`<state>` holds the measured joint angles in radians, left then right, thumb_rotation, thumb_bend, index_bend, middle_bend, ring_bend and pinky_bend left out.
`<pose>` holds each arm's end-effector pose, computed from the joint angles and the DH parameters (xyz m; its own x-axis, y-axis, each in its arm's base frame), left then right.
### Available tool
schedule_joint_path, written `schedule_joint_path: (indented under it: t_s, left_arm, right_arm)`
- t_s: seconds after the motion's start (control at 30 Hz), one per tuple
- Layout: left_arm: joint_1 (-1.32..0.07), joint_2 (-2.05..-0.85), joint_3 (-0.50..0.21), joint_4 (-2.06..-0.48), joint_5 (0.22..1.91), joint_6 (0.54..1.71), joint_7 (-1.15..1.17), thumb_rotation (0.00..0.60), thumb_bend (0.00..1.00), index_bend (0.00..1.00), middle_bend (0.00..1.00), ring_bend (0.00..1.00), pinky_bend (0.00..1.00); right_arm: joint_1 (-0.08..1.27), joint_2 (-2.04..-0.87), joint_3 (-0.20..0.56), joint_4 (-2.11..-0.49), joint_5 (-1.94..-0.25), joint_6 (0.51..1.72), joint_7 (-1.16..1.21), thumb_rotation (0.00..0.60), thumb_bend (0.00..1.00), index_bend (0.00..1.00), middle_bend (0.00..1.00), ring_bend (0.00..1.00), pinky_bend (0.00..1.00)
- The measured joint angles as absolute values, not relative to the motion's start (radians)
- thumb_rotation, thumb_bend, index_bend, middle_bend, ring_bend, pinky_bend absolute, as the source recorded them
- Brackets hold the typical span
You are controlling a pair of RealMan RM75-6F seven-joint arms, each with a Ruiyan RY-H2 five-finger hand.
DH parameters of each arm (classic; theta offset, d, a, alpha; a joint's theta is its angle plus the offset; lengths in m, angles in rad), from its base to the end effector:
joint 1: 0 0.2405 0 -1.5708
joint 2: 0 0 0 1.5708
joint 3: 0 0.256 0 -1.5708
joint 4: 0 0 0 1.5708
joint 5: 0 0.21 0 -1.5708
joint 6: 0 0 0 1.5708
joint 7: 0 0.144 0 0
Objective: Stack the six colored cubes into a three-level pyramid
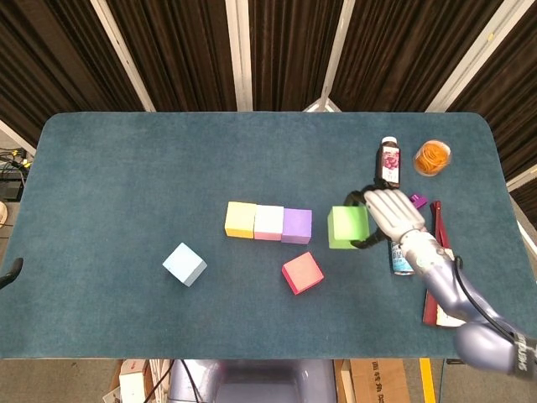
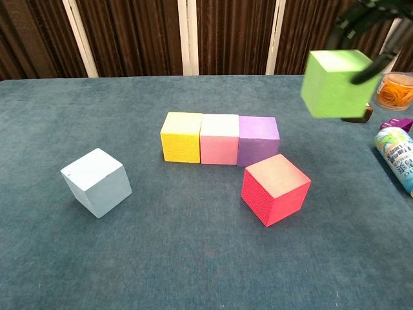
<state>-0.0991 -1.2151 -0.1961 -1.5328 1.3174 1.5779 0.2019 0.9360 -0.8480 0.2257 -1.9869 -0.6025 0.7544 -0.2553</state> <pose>-0.3234 0.2102 0.1797 0.5359 -0.2006 0.8201 0.8415 0.2061 -0.4995 -0.1064 -0.3574 0.1496 0.3197 -0.4026 0.8577 -0.9457 -0.1922 0.2623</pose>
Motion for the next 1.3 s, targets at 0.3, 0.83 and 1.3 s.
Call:
schedule_joint_path:
  t_s: [0.3, 0.83, 1.3]
  left_arm:
    - [-0.115, -1.201, -0.212, -1.551, 1.254, 1.526, 0.237, 0.6, 0.31, 0.05, 0.0, 0.0, 0.0]
    - [-0.11, -1.23, -0.24, -1.486, 1.294, 1.592, 0.109, 0.6, 0.31, 0.05, 0.0, 0.0, 0.0]
    - [-0.111, -1.231, -0.24, -1.495, 1.288, 1.586, 0.105, 0.6, 0.31, 0.05, 0.0, 0.0, 0.0]
  right_arm:
    - [1.175, -1.016, 0.227, -1.931, -0.258, 0.878, -0.452, 0.6, 0.2, 0.37, 0.41, 0.2, 0.0]
    - [1.317, -1.29, 0.223, -1.714, -0.055, 0.98, -0.599, 0.6, 0.2, 0.37, 0.39, 0.2, 0.0]
    - [1.268, -1.311, 0.263, -1.717, -0.087, 0.986, -0.549, 0.6, 0.2, 0.37, 0.39, 0.2, 0.0]
